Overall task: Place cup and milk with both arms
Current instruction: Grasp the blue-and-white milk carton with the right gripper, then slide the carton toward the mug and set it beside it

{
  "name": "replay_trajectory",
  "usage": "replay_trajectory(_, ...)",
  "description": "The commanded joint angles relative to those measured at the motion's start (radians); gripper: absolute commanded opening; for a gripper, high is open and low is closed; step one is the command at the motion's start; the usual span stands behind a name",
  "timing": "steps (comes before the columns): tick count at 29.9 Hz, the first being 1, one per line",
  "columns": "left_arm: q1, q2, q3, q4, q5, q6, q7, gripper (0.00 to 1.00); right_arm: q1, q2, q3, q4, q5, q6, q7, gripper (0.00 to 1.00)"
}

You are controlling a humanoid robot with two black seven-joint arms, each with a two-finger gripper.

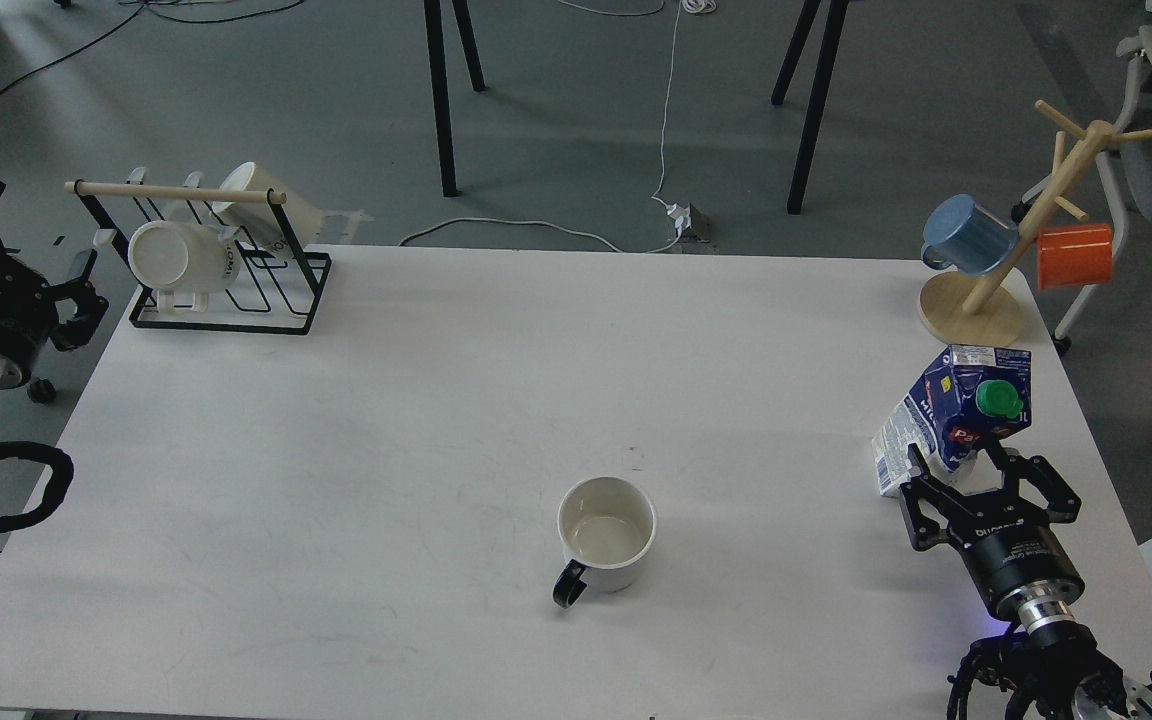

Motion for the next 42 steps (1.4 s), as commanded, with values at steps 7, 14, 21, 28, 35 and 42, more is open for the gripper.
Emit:
replay_trajectory(7,0.0,-0.015,0.001,0.02,0.0,0.0,0.0,0.99,0.0,0.002,0.0,-0.028,0.0,0.0,0.0,0.42)
replay_trajectory(14,0.0,-0.021,0.003,0.037,0.0,0.0,0.0,0.99,0.0,0.002,-0.001,-0.028,0.0,0.0,-0.002,0.38)
replay_trajectory(21,0.0,-0.03,0.003,0.039,0.0,0.0,0.0,0.99,-0.002,0.002,-0.012,-0.008,-0.005,0.0,-0.003,0.35)
replay_trajectory(28,0.005,-0.034,0.006,0.053,0.0,0.0,0.0,0.99,0.0,-0.009,-0.032,0.096,-0.031,0.0,-0.012,0.35)
replay_trajectory(35,0.008,-0.079,0.006,0.089,0.001,0.0,0.0,0.99,-0.022,-0.017,-0.098,0.277,-0.106,0.0,-0.009,0.35)
replay_trajectory(42,0.009,-0.113,0.009,0.135,0.001,0.0,0.0,0.99,-0.086,-0.004,-0.155,0.302,-0.178,0.0,-0.008,0.35)
